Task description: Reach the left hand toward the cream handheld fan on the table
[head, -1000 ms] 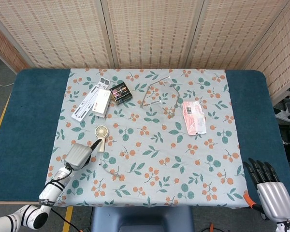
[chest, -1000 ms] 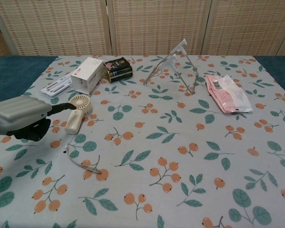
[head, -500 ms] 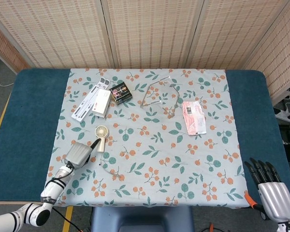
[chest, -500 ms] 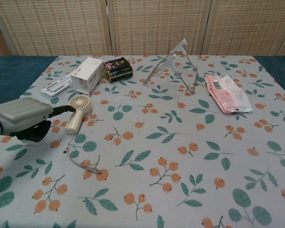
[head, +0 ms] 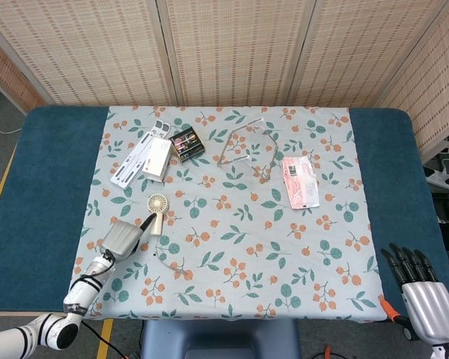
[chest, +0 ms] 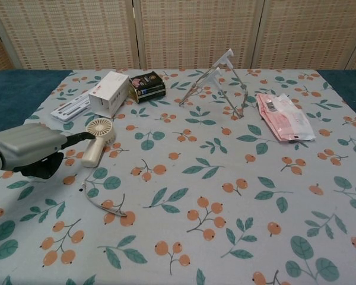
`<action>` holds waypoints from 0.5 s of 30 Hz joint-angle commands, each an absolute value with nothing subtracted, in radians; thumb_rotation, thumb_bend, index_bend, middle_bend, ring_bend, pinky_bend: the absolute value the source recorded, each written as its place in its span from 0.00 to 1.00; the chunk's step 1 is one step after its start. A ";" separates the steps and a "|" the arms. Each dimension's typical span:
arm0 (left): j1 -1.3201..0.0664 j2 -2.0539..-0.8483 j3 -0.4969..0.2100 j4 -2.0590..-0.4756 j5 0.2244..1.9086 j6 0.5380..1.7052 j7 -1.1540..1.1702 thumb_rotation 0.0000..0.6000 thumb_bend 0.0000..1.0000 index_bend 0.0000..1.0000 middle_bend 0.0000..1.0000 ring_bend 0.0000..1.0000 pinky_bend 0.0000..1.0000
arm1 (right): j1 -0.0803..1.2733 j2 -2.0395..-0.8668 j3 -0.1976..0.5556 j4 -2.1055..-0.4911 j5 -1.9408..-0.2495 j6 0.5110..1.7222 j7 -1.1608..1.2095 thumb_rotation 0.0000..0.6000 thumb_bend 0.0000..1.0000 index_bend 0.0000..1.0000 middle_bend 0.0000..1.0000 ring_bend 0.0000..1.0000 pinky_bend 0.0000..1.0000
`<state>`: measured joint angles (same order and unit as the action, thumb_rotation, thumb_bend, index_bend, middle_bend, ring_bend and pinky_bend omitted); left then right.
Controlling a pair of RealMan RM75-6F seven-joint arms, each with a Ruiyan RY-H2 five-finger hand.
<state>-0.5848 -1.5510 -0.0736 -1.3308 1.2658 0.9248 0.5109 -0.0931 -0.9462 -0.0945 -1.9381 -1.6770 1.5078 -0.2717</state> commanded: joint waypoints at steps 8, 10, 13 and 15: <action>-0.591 -1.554 -0.057 -1.333 1.258 0.935 0.534 1.00 0.95 0.00 0.99 0.88 1.00 | -0.094 -0.943 -0.096 -1.941 -1.679 1.511 -0.270 1.00 0.12 0.00 0.00 0.00 0.00; -0.593 -1.554 -0.054 -1.333 1.252 0.934 0.544 1.00 0.95 0.00 0.99 0.88 1.00 | -0.095 -0.943 -0.097 -1.941 -1.680 1.512 -0.270 1.00 0.12 0.00 0.00 0.00 0.00; -0.597 -1.551 -0.052 -1.337 1.233 0.924 0.564 1.00 0.95 0.00 0.99 0.88 1.00 | -0.095 -0.943 -0.098 -1.941 -1.681 1.511 -0.270 1.00 0.12 0.00 0.00 0.00 0.00; -0.601 -1.549 -0.052 -1.340 1.219 0.917 0.573 1.00 0.95 0.00 0.99 0.88 1.00 | -0.095 -0.943 -0.099 -1.942 -1.683 1.512 -0.270 1.00 0.12 0.00 0.00 0.00 0.00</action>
